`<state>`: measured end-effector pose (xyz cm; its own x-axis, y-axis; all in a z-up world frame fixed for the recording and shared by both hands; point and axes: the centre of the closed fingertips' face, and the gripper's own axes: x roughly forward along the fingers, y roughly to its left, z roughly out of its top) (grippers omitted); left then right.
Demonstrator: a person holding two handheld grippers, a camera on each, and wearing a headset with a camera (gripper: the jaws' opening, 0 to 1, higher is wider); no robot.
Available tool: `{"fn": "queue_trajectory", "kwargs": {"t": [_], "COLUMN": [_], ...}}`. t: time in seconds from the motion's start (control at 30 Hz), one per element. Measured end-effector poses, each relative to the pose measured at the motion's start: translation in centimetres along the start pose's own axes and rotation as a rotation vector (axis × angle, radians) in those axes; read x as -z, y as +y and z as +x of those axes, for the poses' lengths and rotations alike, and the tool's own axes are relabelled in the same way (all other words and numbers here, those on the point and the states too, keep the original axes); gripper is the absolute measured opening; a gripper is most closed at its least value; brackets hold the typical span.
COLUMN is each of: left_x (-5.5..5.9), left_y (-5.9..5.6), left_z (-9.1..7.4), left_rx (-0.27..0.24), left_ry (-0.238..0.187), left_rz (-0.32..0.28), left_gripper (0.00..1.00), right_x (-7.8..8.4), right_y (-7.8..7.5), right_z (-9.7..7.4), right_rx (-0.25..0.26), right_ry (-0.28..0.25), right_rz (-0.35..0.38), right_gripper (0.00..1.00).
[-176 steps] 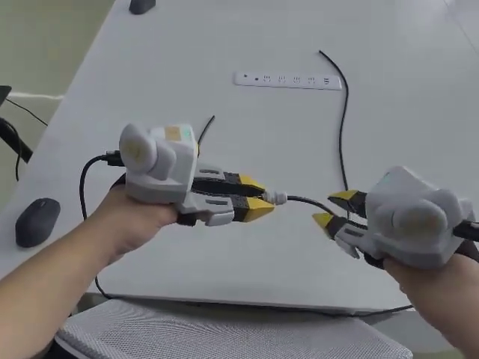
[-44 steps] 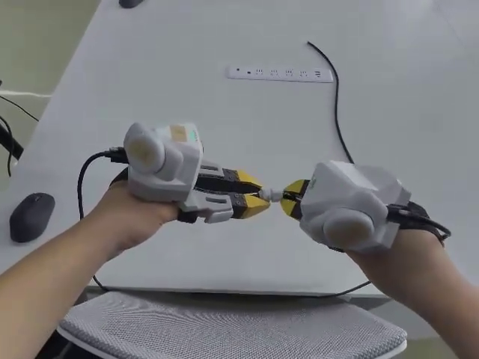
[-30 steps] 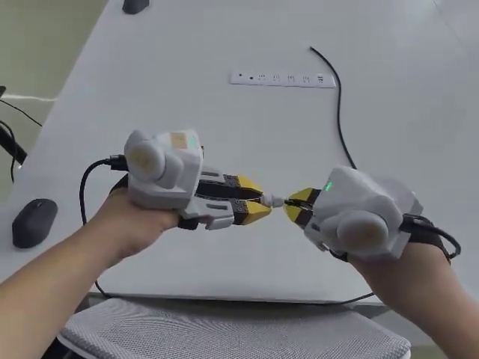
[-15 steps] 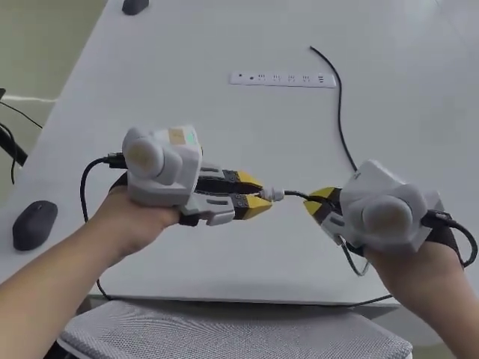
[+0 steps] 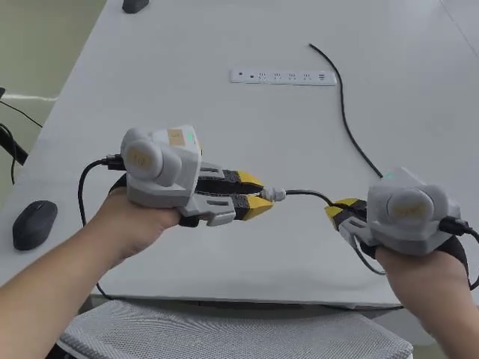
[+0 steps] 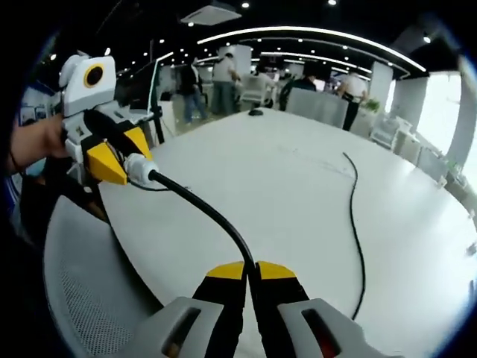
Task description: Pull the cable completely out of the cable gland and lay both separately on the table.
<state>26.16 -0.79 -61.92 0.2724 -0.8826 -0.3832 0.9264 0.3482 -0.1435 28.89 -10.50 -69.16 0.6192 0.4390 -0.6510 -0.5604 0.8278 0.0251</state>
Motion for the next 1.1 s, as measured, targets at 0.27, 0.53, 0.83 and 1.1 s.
{"fn": "queue_trajectory", "kwargs": {"t": [0.27, 0.53, 0.83, 1.1], "left_x": [0.1, 0.2, 0.3, 0.3], "left_y": [-0.2, -0.3, 0.2, 0.5], "left_z": [0.4, 0.3, 0.0, 0.0], "left_rx": [0.001, 0.000, -0.009, -0.015], "left_ry": [0.008, 0.012, 0.016, 0.018], "left_rz": [0.012, 0.009, 0.002, -0.007], "left_gripper": [0.15, 0.15, 0.15, 0.15], "right_x": [1.7, 1.9, 1.3, 0.8], "right_y": [0.2, 0.7, 0.8, 0.8], "right_z": [0.2, 0.2, -0.2, -1.2], "right_rx": [-0.010, -0.012, -0.004, -0.004], "right_ry": [0.028, 0.037, 0.018, 0.015], "right_rz": [0.087, 0.070, 0.017, -0.033], "right_gripper": [0.00, 0.00, 0.00, 0.02]}}
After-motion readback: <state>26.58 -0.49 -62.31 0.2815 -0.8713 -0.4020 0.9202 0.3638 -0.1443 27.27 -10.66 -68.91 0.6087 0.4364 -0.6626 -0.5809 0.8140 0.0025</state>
